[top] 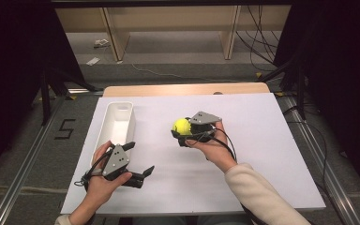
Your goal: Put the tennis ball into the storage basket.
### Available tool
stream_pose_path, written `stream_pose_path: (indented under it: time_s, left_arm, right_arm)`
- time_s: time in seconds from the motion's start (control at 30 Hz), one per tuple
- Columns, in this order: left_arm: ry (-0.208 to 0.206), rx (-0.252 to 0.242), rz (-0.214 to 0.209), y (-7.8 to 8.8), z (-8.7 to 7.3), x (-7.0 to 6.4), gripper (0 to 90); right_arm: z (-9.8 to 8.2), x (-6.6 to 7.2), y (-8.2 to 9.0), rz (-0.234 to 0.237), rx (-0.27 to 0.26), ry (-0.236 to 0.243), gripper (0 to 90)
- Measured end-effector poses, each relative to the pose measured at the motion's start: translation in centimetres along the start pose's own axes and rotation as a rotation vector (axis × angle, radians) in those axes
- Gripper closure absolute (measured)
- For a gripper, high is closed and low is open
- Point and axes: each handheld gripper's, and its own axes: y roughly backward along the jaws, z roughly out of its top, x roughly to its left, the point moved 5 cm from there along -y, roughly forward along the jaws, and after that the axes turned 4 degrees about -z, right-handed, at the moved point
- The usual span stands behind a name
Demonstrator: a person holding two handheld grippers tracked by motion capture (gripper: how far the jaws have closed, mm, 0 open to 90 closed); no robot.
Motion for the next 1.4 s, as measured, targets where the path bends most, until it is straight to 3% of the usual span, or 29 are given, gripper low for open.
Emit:
stream_pose_path:
  time_s: [1.4]
  left_arm:
    - [0.001,-0.002,-0.004,0.0,0.0,-0.1,0.0]
  right_arm:
    - [0.8,1.4,-1.2,0.029,-0.003,0.012,27.0]
